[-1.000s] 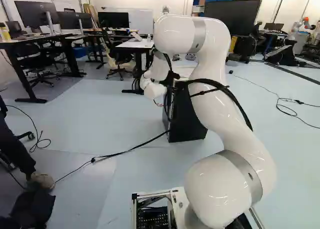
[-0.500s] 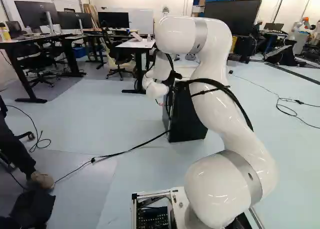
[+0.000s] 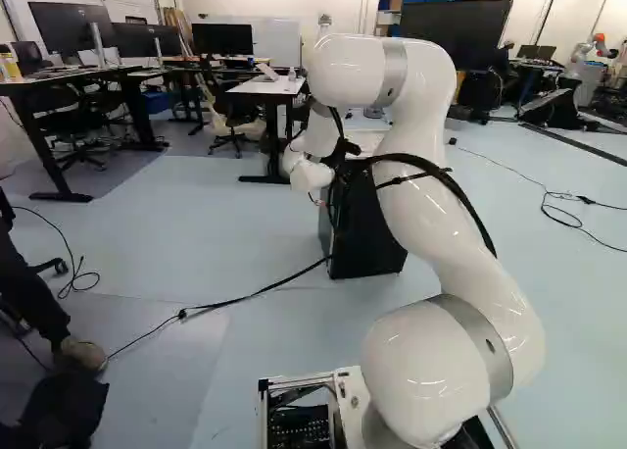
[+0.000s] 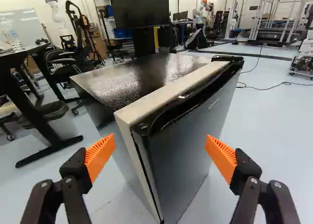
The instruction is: Open the fridge door
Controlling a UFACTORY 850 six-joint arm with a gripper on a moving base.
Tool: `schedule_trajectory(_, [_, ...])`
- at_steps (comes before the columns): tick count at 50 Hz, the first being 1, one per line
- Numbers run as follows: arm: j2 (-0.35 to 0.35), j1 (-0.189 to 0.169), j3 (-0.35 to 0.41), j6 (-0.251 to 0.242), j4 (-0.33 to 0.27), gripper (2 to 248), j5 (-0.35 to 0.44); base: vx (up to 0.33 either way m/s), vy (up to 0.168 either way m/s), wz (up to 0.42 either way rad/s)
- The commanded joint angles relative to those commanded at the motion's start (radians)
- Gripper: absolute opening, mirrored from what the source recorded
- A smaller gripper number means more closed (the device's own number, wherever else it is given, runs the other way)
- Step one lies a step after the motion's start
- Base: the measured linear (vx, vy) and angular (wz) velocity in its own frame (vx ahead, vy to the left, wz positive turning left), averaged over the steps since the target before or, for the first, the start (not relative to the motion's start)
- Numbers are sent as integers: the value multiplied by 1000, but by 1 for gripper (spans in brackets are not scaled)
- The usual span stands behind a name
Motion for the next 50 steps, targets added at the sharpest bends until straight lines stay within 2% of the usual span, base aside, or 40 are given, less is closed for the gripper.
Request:
schedule_trajectory(23, [22,-31,34,0,0,247,0,0,0,0])
schedule_trajectory(41, [83,-41,129,0,3,247,0,-1,-2,-8])
schedule_trajectory(50, [116,-44,181,0,31,247,-3,0,0,0])
